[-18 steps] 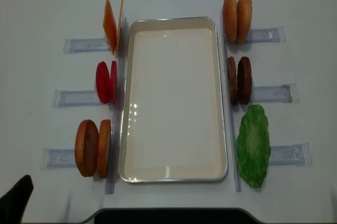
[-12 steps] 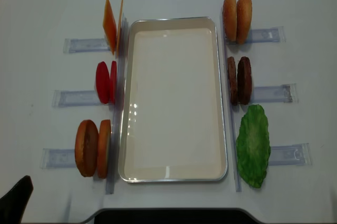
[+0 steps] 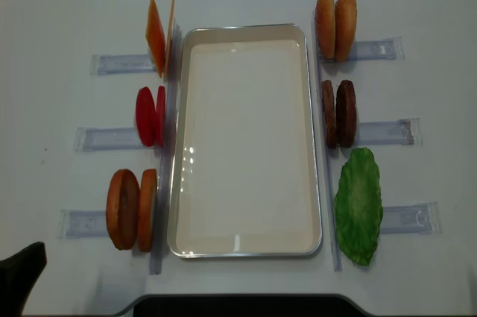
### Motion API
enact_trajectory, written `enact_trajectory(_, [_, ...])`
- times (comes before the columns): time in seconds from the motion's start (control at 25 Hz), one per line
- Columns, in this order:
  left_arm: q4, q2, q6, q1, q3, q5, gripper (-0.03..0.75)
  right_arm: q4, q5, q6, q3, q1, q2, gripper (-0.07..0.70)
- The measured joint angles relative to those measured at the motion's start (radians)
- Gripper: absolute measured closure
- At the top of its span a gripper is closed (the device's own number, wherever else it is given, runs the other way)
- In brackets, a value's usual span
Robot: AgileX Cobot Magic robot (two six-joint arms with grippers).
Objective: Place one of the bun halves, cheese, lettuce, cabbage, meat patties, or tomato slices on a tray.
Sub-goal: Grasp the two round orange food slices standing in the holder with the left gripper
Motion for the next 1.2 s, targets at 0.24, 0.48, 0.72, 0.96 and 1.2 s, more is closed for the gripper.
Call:
enact_trajectory(0.24, [0.007,0.204,0.000,0.000,-0.069,0.039,0.137,0.000,0.000,0.000,0.000,0.000,0.000,0.082])
enact_trajectory(0.48, [0.036,0.438,0.000,0.000,-0.139,0.053,0.137,0.000,0.000,0.000,0.000,0.000,0.000,0.082])
enact_trajectory(0.72, [0.072,0.555,0.000,0.000,-0.204,0.053,0.137,0.000,0.000,0.000,0.000,0.000,0.000,0.082])
enact_trajectory(0.96, [0.109,0.693,0.000,0.000,-0.281,0.052,0.138,0.000,0.000,0.000,0.000,0.000,0.000,0.082])
enact_trajectory(1.2, [0.126,0.783,0.000,0.000,-0.292,0.051,0.138,0.000,0.000,0.000,0.000,0.000,0.000,0.082])
